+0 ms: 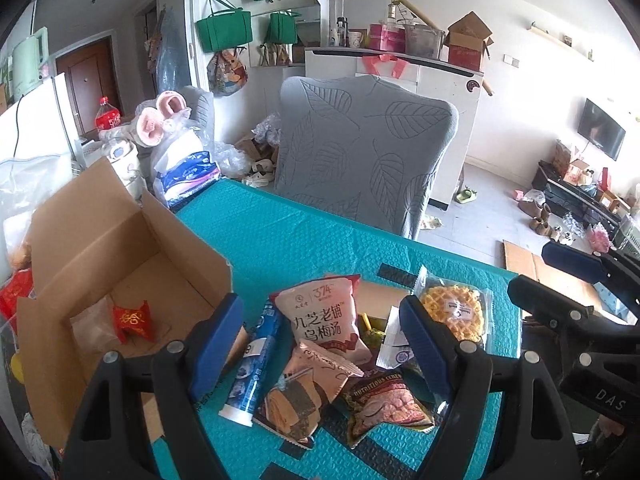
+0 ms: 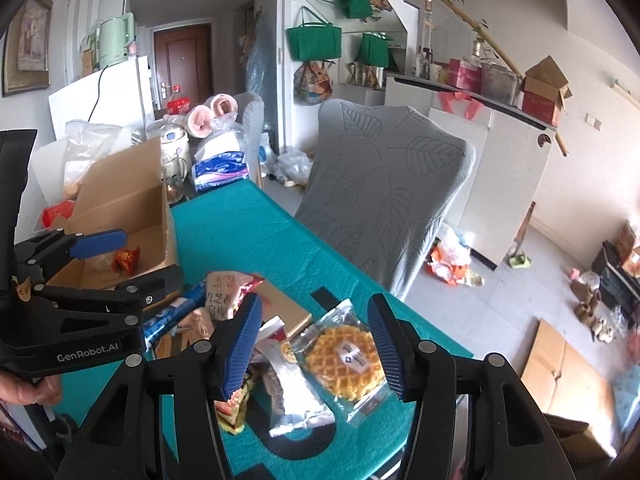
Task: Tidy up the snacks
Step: 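Move both tools back over the snack pile, then grasp the cereal snack bag with the left tool while the right tool grasps the silver bag, then lift the cereal bag with the left tool while the right tool lifts the silver bag, then carry the cereal bag and silver bag over the cardboard box with both tools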
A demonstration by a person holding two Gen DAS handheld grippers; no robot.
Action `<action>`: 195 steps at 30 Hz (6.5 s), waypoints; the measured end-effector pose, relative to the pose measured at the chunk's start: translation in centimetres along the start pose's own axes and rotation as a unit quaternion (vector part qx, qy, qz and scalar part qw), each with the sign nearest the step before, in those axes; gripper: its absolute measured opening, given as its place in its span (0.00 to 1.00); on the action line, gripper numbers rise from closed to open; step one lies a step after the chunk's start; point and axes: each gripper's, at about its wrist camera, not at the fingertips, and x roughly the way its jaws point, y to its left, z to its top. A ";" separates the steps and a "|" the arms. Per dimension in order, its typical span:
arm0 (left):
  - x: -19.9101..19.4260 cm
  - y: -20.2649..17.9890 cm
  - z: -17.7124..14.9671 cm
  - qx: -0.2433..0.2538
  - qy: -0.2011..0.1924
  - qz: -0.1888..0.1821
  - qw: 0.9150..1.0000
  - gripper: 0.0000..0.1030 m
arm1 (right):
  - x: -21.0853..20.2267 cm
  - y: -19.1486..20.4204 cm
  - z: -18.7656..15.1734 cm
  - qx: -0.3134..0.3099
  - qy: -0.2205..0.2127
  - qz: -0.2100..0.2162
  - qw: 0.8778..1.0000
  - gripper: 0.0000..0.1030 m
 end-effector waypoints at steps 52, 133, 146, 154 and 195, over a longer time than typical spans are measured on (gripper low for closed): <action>6.4 -3.9 -9.1 0.011 0.131 0.026 0.991 0.78 | 8.1 -1.9 -9.5 -0.049 0.105 0.171 0.978 0.41; 2.7 -1.6 -14.4 -0.050 0.128 0.001 0.991 0.51 | 6.6 0.7 -11.7 -0.062 0.123 0.199 0.970 0.38; 2.0 -1.1 -14.9 -0.069 0.122 -0.006 0.990 0.51 | 7.2 1.2 -12.3 -0.046 0.123 0.212 0.968 0.36; 0.3 -1.5 -14.6 -0.061 0.104 -0.011 0.993 0.51 | 6.1 1.3 -12.4 -0.044 0.116 0.238 0.963 0.36; -12.5 13.5 -3.7 -0.146 -0.123 0.126 0.973 0.50 | 2.1 15.8 7.0 -0.177 -0.047 0.397 0.899 0.36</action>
